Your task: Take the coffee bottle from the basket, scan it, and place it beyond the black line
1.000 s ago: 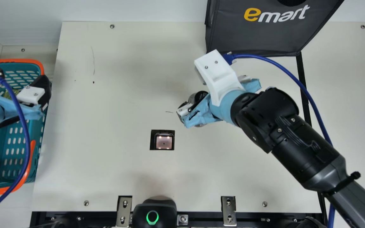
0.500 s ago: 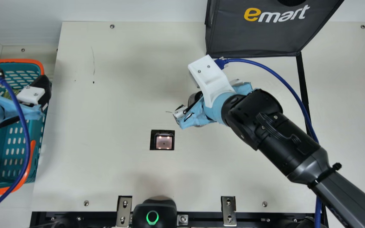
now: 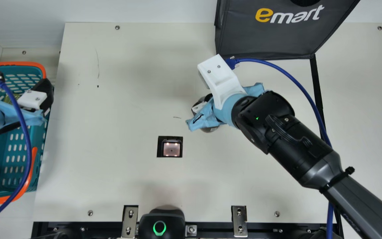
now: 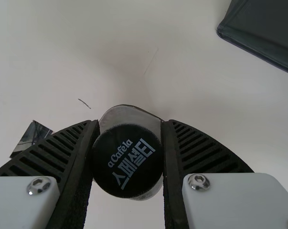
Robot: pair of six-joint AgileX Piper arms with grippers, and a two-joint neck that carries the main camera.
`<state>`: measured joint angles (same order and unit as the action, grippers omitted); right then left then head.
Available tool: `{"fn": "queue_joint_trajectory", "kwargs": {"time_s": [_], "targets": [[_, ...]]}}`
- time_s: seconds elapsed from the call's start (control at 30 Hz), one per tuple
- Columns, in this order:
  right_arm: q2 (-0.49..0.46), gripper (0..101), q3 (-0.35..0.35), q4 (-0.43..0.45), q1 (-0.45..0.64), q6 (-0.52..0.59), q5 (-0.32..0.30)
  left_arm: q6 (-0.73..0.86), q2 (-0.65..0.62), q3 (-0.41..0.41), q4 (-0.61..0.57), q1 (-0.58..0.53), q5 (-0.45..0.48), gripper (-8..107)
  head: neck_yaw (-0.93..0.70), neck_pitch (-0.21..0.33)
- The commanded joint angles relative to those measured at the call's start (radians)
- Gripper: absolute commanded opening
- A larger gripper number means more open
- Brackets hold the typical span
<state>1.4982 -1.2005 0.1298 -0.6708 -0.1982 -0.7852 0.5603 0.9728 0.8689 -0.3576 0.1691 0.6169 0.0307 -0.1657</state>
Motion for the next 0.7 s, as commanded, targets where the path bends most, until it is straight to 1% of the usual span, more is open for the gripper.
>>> {"fn": "queue_joint_trajectory", "kwargs": {"time_s": [0.0, 0.3, 0.67], "targets": [[0.003, 0, 0.002, -0.003, 0.002, 0.004, -0.015, 0.000, 0.000, 0.000, 0.000, 0.000, 0.000, 90, -0.003, 0.027], [0.000, 0, -0.008, -0.009, 0.008, 0.022, -0.020, 0.000, 0.000, 0.000, 0.000, 0.000, 0.000, 90, -0.003, 0.027], [-0.013, 0, -0.048, -0.004, 0.015, 0.045, -0.050, 0.000, 0.000, 0.000, 0.000, 0.000, 0.000, 90, -0.003, 0.027]]}}
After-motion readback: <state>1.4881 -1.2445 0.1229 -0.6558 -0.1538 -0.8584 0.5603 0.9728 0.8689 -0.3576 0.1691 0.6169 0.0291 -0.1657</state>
